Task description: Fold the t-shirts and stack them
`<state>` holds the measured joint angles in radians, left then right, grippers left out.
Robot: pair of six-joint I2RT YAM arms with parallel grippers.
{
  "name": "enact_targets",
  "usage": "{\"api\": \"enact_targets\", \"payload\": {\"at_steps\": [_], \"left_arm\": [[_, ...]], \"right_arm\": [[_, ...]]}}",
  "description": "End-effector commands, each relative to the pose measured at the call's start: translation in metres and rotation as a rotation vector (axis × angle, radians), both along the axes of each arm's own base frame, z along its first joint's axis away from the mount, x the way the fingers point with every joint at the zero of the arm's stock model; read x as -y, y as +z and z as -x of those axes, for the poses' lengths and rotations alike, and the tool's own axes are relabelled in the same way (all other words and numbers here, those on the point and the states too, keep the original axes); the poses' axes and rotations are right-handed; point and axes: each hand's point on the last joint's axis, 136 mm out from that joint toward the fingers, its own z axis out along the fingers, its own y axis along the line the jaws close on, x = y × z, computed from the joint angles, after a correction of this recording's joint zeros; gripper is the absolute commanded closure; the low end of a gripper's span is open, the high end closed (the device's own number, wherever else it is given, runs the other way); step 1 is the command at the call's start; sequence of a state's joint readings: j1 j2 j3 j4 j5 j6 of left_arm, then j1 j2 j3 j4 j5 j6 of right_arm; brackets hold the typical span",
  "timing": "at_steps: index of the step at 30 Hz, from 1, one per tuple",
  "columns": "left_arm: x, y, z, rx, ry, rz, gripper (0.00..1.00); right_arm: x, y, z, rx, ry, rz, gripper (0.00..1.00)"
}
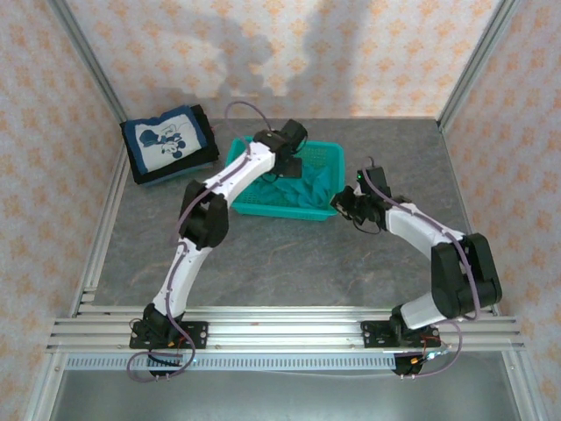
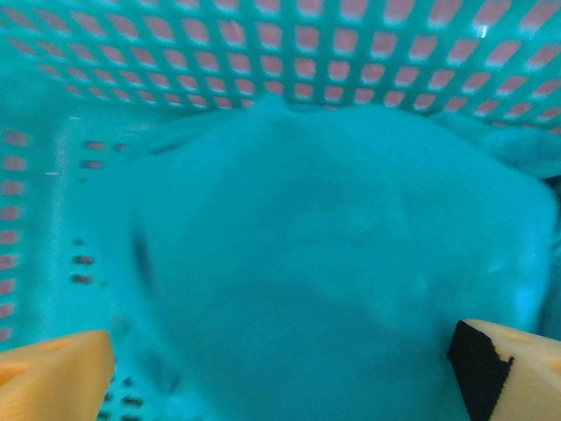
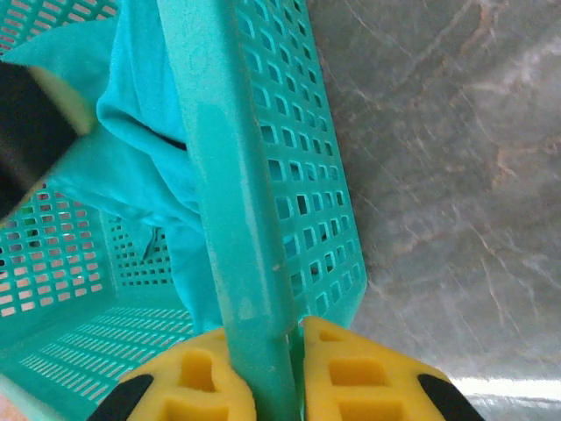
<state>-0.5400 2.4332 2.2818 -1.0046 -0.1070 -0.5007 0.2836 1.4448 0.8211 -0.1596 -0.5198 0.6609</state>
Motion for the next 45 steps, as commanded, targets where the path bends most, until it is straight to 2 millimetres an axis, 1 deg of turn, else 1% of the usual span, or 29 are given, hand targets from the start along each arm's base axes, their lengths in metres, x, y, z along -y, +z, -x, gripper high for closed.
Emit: {"api": "enact_targets", "payload": {"at_steps": [1, 4, 5, 6, 7, 9, 10, 11, 12, 13, 15, 17, 19, 20, 21, 23, 24, 26, 27, 28, 29, 30, 33, 35, 37, 39, 41, 43, 45], "left_arm": [[0.003, -0.029, 0.011, -0.062, 0.011, -0.041, 0.00], [0.018, -0.049, 0.023, -0.113, -0.037, -0.074, 0.00], [0.021, -0.056, 0.028, -0.132, -0.056, -0.089, 0.02], [0.023, -0.061, 0.031, -0.150, -0.066, -0.097, 0.06], [0.023, -0.069, 0.035, -0.174, -0.075, -0.104, 0.21], [0.028, -0.079, 0.040, -0.220, -0.109, -0.071, 0.73], [0.037, -0.079, 0.042, -0.239, -0.146, -0.020, 0.95], [0.043, -0.072, 0.040, -0.231, -0.175, 0.005, 1.00], [0.043, -0.059, 0.034, -0.199, -0.183, 0.003, 1.00], [0.042, -0.035, 0.025, -0.150, -0.181, 0.020, 1.00], [0.044, 0.027, 0.008, -0.025, -0.175, 0.104, 1.00], [0.036, 0.111, -0.005, 0.138, -0.150, 0.202, 1.00], [0.024, 0.186, -0.005, 0.286, -0.128, 0.281, 1.00], [0.016, 0.225, 0.000, 0.358, -0.119, 0.320, 1.00], [0.008, 0.255, 0.006, 0.414, -0.112, 0.352, 1.00], [-0.009, 0.311, 0.026, 0.504, -0.106, 0.411, 1.00], [-0.017, 0.330, 0.037, 0.535, -0.104, 0.425, 1.00], [-0.032, 0.355, 0.060, 0.567, -0.105, 0.437, 1.00], [-0.033, 0.353, 0.065, 0.552, -0.109, 0.436, 1.00], [-0.038, 0.359, 0.078, 0.551, -0.115, 0.449, 1.00], [-0.038, 0.351, 0.082, 0.524, -0.116, 0.447, 1.00], [-0.039, 0.339, 0.085, 0.495, -0.114, 0.439, 1.00], [-0.035, 0.288, 0.085, 0.402, -0.097, 0.434, 1.00], [-0.017, 0.251, 0.081, 0.334, -0.111, 0.465, 1.00], [0.001, 0.215, 0.080, 0.266, -0.144, 0.442, 1.00], [0.024, 0.185, 0.077, 0.210, -0.182, 0.451, 1.00], [0.051, 0.149, 0.075, 0.147, -0.207, 0.497, 1.00], [0.062, 0.110, 0.074, 0.069, -0.207, 0.477, 0.98], [0.065, 0.091, 0.075, 0.032, -0.204, 0.460, 0.57]], "right_arm": [[0.000, -0.006, 0.026, -0.079, -0.022, -0.037, 0.96], [0.003, -0.004, 0.032, -0.073, -0.039, -0.041, 0.96], [0.004, -0.002, 0.032, -0.068, -0.045, -0.046, 0.96], [0.003, 0.000, 0.031, -0.062, -0.050, -0.054, 0.96], [0.003, 0.002, 0.030, -0.058, -0.054, -0.061, 0.96], [0.002, 0.006, 0.027, -0.052, -0.067, -0.074, 0.96], [0.003, 0.008, 0.025, -0.051, -0.085, -0.073, 0.96], [0.006, 0.011, 0.021, -0.047, -0.108, -0.070, 0.96], [0.008, 0.011, 0.019, -0.048, -0.124, -0.062, 0.96], [0.012, 0.011, 0.016, -0.054, -0.150, -0.049, 0.96], [0.022, 0.007, 0.011, -0.074, -0.203, -0.028, 0.96], [0.036, 0.001, 0.006, -0.098, -0.277, -0.022, 0.96], [0.052, -0.005, 0.003, -0.124, -0.358, -0.029, 0.96], [0.061, -0.008, 0.001, -0.129, -0.402, -0.032, 0.96], [0.069, -0.010, 0.000, -0.132, -0.439, -0.029, 0.96], [0.092, -0.013, -0.001, -0.136, -0.528, -0.007, 0.96], [0.102, -0.015, -0.001, -0.145, -0.573, 0.004, 0.96], [0.127, -0.019, -0.002, -0.150, -0.680, 0.014, 0.96], [0.137, -0.019, -0.004, -0.150, -0.726, 0.008, 0.96], [0.146, -0.021, -0.005, -0.153, -0.774, -0.002, 0.96], [0.157, -0.022, -0.006, -0.152, -0.823, -0.004, 0.96], [0.166, -0.022, -0.007, -0.152, -0.868, -0.004, 0.96], [0.197, -0.019, -0.006, -0.109, -1.025, 0.003, 0.96], [0.211, -0.019, -0.004, -0.098, -1.119, -0.018, 0.96], [0.218, -0.018, -0.005, -0.094, -1.179, -0.028, 0.96], [0.225, -0.020, -0.005, -0.092, -1.246, -0.037, 0.96], [0.233, -0.026, -0.004, -0.079, -1.334, -0.063, 0.97], [0.237, -0.029, -0.008, -0.067, -1.392, -0.090, 0.97], [0.240, -0.031, -0.018, -0.064, -1.402, -0.084, 0.97]]}}
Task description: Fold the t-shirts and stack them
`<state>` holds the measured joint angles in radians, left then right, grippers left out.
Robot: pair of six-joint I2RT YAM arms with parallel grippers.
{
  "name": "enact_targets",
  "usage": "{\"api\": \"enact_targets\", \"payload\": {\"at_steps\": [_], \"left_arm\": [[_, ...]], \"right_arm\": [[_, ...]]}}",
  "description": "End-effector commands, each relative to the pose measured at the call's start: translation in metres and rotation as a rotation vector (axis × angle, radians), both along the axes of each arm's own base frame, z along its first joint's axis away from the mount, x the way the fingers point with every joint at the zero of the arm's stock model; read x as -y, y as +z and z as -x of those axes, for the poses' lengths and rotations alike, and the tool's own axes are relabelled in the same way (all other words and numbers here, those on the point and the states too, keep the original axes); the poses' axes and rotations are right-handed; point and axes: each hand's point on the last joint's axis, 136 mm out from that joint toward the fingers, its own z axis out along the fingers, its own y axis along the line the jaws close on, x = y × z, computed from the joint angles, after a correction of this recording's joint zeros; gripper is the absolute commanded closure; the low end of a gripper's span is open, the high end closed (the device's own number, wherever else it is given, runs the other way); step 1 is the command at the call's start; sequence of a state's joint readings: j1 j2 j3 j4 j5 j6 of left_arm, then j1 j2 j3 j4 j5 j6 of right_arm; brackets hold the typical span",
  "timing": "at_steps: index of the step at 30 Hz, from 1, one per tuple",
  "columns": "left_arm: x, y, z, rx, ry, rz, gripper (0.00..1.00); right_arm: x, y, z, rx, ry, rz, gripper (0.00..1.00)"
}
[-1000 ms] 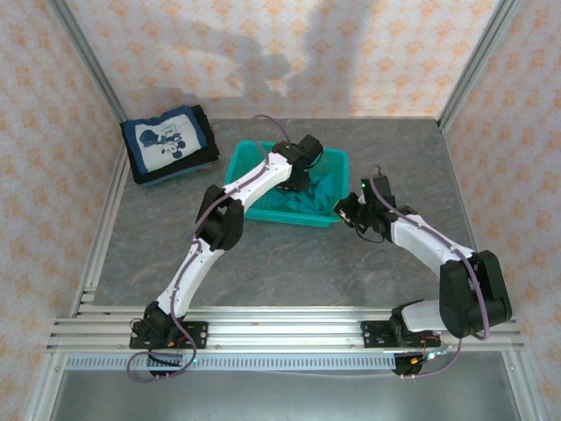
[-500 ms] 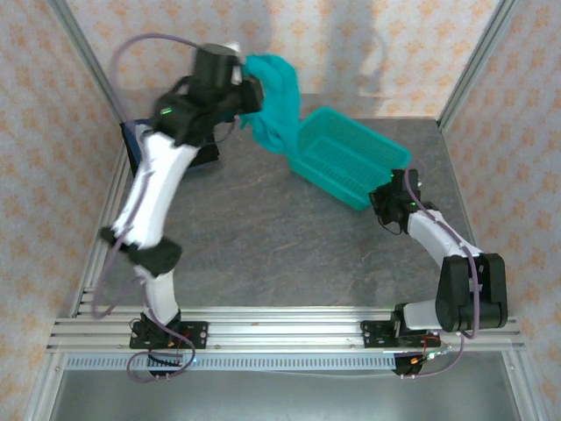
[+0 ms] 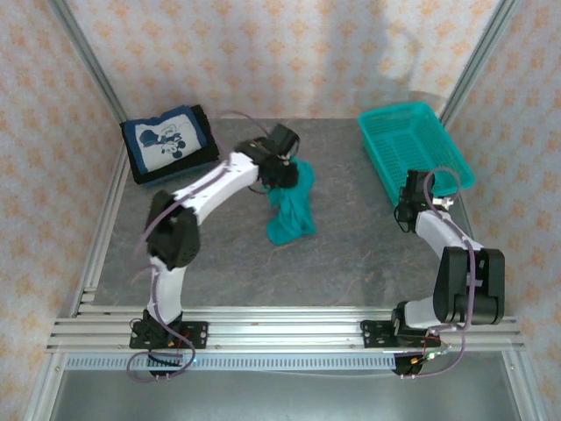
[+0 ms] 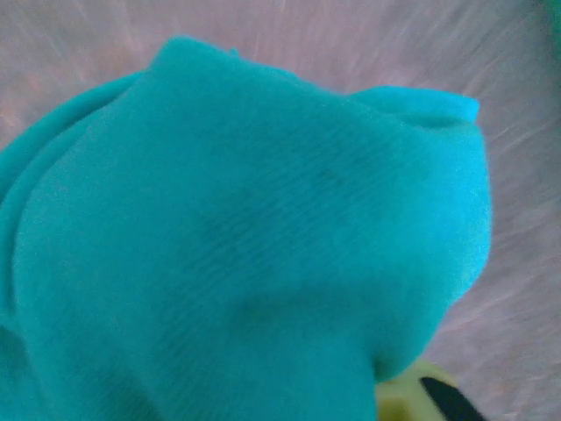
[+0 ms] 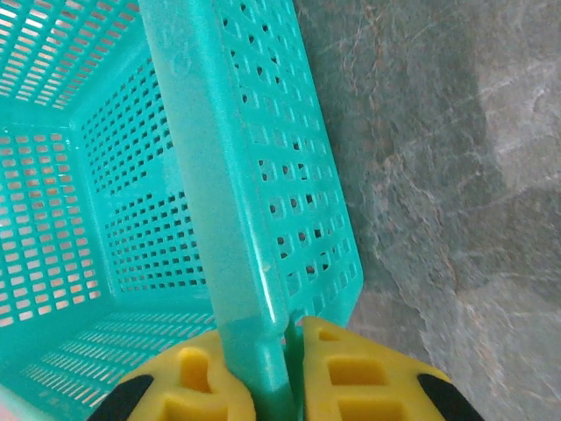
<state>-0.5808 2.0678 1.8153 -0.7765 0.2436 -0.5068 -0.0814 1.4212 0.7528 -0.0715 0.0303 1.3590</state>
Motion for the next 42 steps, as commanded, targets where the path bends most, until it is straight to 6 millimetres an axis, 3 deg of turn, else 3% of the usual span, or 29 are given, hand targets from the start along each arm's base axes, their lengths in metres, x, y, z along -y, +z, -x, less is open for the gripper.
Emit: {"api": "enact_targets", "payload": {"at_steps": [1, 3, 7, 13, 16, 19, 23, 26, 28, 34, 38, 42], "left_arm": [[0.015, 0.046, -0.004, 0.089, -0.005, 0.105, 0.42], [0.007, 0.050, -0.005, 0.099, 0.009, 0.083, 0.02], [-0.031, 0.082, -0.003, 0.124, 0.084, 0.027, 0.00], [-0.116, 0.142, 0.033, 0.203, 0.264, 0.056, 0.00], [-0.141, 0.149, 0.056, 0.217, 0.290, 0.095, 0.00], [-0.150, 0.134, 0.074, 0.198, 0.272, 0.120, 0.00], [-0.138, 0.101, 0.083, 0.130, 0.239, 0.208, 0.00], [-0.126, 0.070, 0.079, 0.082, 0.236, 0.257, 0.00], [-0.121, 0.046, 0.074, 0.037, 0.242, 0.262, 0.02], [-0.088, 0.008, 0.064, -0.055, 0.173, 0.318, 0.22], [-0.070, -0.014, 0.057, -0.098, 0.140, 0.312, 0.29], [-0.056, -0.038, 0.049, -0.145, 0.119, 0.282, 0.37]], "right_arm": [[0.016, -0.023, 0.003, -0.050, -0.160, -0.037, 0.96], [0.018, -0.027, -0.007, -0.051, -0.173, -0.038, 0.96], [0.016, -0.033, -0.033, -0.051, -0.149, -0.045, 0.87], [-0.006, -0.022, -0.062, -0.006, 0.028, -0.093, 0.34], [-0.023, -0.007, -0.062, 0.003, 0.163, -0.100, 0.16], [-0.044, 0.012, -0.052, 0.010, 0.330, -0.092, 0.02], [-0.072, 0.035, -0.019, -0.006, 0.526, -0.068, 0.01], [-0.108, 0.040, 0.017, -0.063, 0.721, -0.050, 0.01], [-0.145, 0.036, 0.041, -0.077, 0.898, -0.051, 0.02], [-0.252, 0.016, 0.103, -0.137, 1.509, 0.146, 0.12], [-0.299, 0.004, 0.128, -0.158, 1.785, 0.295, 0.19], [-0.326, -0.009, 0.137, -0.165, 1.885, 0.362, 0.27]]}}
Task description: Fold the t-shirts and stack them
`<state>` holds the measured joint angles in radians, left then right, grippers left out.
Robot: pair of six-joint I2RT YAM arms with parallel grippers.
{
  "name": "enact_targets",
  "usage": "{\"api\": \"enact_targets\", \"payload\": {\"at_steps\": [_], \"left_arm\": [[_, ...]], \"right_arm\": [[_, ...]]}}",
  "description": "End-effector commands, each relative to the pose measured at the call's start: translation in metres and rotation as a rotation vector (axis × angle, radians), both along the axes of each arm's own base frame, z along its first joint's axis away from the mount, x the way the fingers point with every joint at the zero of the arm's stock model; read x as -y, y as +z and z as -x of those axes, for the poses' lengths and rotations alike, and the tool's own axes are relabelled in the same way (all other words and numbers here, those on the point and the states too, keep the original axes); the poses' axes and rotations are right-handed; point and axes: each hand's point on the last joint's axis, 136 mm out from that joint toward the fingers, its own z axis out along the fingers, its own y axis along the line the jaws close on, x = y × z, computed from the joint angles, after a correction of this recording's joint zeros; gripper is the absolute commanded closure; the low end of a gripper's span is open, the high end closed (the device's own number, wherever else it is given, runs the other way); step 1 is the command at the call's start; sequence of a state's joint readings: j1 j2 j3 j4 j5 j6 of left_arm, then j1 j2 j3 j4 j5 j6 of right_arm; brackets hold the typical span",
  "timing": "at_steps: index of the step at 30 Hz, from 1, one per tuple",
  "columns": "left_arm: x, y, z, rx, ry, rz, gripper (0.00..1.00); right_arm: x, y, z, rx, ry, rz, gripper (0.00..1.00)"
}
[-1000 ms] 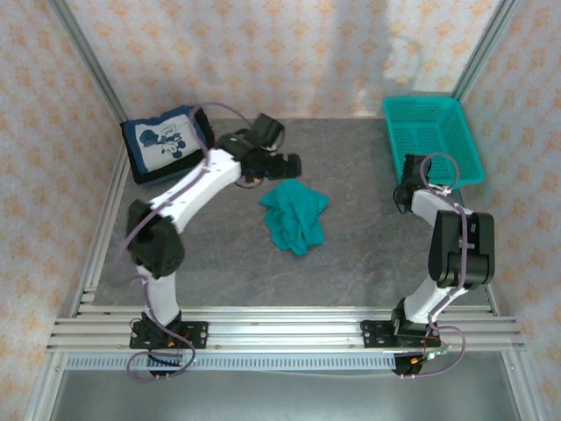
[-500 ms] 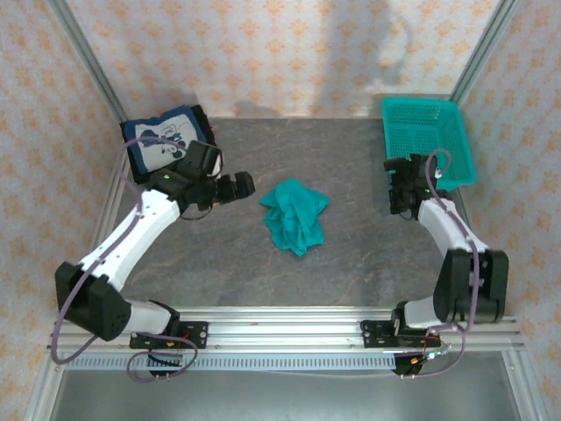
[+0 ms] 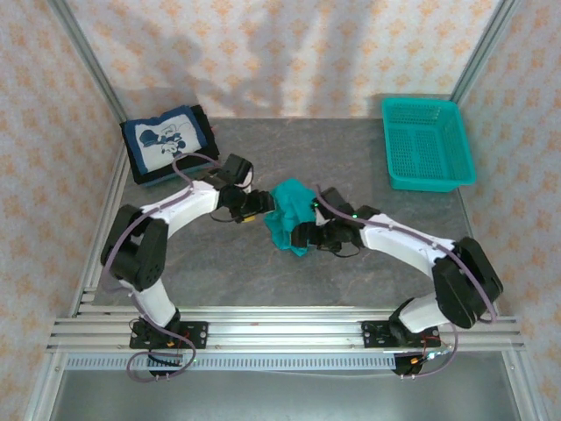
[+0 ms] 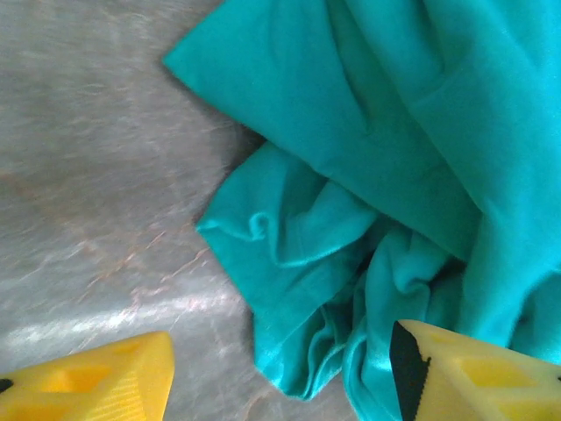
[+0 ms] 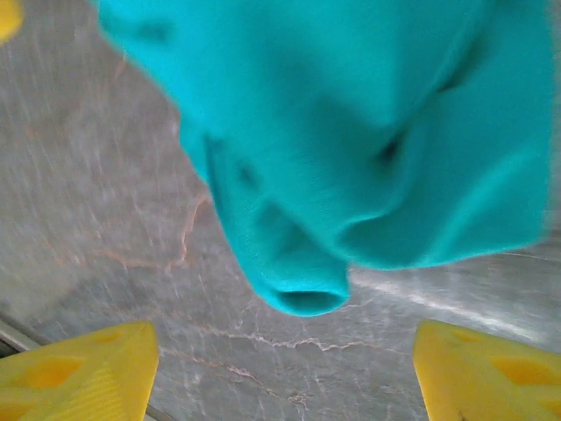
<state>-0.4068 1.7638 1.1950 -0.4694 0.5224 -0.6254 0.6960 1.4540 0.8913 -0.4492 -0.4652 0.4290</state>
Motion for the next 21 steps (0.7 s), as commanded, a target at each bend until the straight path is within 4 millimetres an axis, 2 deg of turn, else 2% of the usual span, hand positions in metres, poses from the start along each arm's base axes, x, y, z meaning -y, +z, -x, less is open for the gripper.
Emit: {"api": "enact_targets", "payload": {"at_steps": [1, 6, 8, 13, 17, 21], "left_arm": [[0.016, 0.000, -0.015, 0.024, -0.027, 0.023, 0.38], [0.027, -0.016, -0.023, 0.009, -0.034, 0.000, 0.40], [0.027, -0.030, -0.024, -0.018, -0.033, -0.029, 0.44], [0.027, -0.044, -0.032, -0.028, -0.009, -0.056, 0.51], [0.033, -0.050, -0.036, -0.034, -0.024, -0.064, 0.58], [0.031, -0.051, -0.041, -0.025, -0.035, -0.090, 0.72]], "right_arm": [[-0.008, -0.002, -0.003, 0.083, 0.100, 0.070, 0.29], [-0.013, -0.012, -0.003, 0.119, 0.116, 0.137, 0.32], [-0.010, -0.018, -0.010, 0.133, 0.093, 0.179, 0.36], [-0.006, -0.028, -0.033, 0.194, 0.003, 0.239, 0.45], [-0.001, -0.039, -0.055, 0.210, -0.061, 0.295, 0.57], [-0.007, -0.030, -0.073, 0.225, -0.094, 0.238, 0.72]]}}
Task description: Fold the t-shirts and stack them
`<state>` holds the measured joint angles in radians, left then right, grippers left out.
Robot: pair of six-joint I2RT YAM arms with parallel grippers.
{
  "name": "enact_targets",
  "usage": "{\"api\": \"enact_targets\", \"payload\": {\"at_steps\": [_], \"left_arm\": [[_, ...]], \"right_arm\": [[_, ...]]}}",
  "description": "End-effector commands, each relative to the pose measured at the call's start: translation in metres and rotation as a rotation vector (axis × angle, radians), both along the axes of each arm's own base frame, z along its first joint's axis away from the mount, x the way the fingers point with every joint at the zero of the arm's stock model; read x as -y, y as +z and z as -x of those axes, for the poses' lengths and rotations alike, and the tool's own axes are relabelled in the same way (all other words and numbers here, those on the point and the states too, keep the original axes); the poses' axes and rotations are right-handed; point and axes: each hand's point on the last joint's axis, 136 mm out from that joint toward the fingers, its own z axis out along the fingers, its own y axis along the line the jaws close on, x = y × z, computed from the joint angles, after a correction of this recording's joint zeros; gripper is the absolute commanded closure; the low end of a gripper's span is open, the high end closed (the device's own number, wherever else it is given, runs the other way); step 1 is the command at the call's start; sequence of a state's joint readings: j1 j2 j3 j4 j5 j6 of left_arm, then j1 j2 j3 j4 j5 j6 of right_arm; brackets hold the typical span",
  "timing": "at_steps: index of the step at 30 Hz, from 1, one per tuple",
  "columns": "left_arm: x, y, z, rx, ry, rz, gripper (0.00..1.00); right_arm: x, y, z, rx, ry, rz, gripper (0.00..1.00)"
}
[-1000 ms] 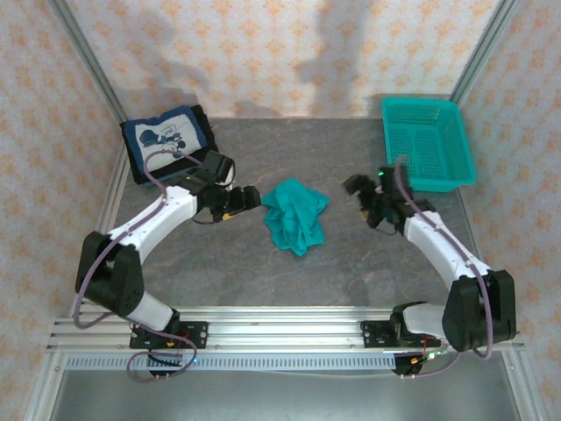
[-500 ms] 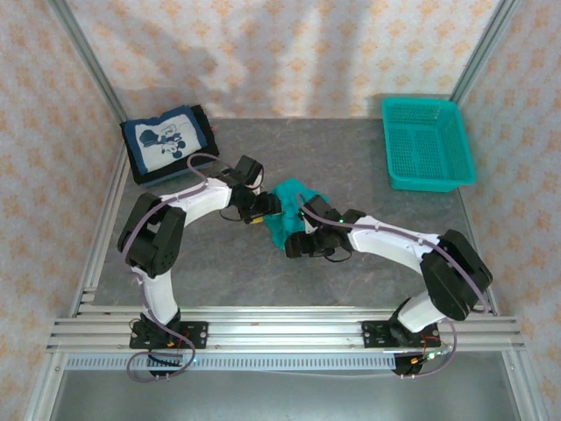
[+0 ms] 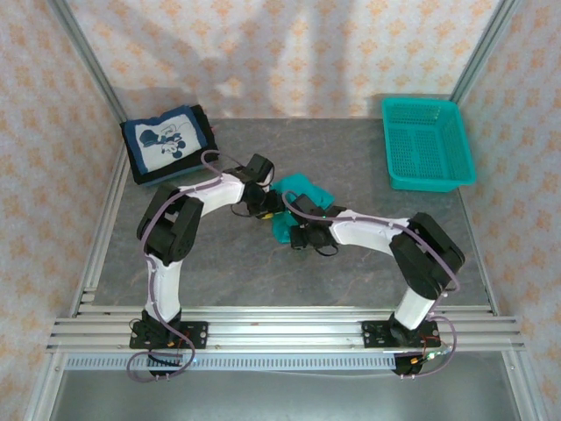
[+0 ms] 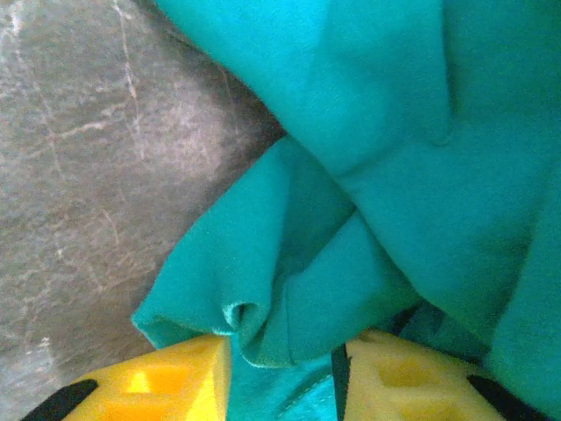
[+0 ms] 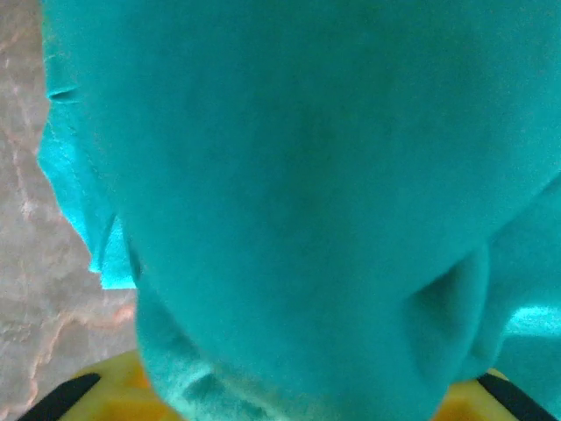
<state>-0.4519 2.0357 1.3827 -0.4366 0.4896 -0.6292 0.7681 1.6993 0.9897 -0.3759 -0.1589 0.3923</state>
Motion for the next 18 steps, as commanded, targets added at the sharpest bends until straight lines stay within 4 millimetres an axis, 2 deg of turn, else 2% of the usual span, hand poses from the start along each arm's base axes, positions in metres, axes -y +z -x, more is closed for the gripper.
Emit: {"api": "enact_targets", "payload": {"at_steps": [1, 4, 6, 8, 12, 13, 18], "left_arm": [[-0.002, 0.000, -0.005, 0.015, -0.012, -0.040, 0.76], [-0.001, 0.008, -0.008, 0.037, -0.020, -0.037, 0.92], [-0.006, 0.015, -0.010, 0.055, -0.017, -0.052, 1.00], [-0.014, 0.025, -0.013, 0.079, -0.001, -0.061, 1.00], [-0.033, 0.058, -0.026, 0.151, 0.050, -0.062, 1.00], [-0.036, 0.079, -0.029, 0.192, 0.058, -0.050, 1.00], [-0.055, 0.147, -0.044, 0.327, 0.105, -0.025, 1.00]], "right_arm": [[-0.003, 0.020, -0.031, 0.088, -0.057, -0.036, 0.77], [0.005, 0.026, -0.038, 0.076, -0.094, -0.054, 0.94], [0.009, 0.041, -0.042, 0.095, -0.114, -0.085, 0.97], [0.013, 0.064, -0.046, 0.135, -0.127, -0.122, 1.00], [0.024, 0.119, -0.056, 0.197, -0.155, -0.204, 1.00], [0.026, 0.131, -0.058, 0.209, -0.161, -0.229, 1.00], [0.045, 0.202, -0.074, 0.287, -0.215, -0.410, 1.00]]}}
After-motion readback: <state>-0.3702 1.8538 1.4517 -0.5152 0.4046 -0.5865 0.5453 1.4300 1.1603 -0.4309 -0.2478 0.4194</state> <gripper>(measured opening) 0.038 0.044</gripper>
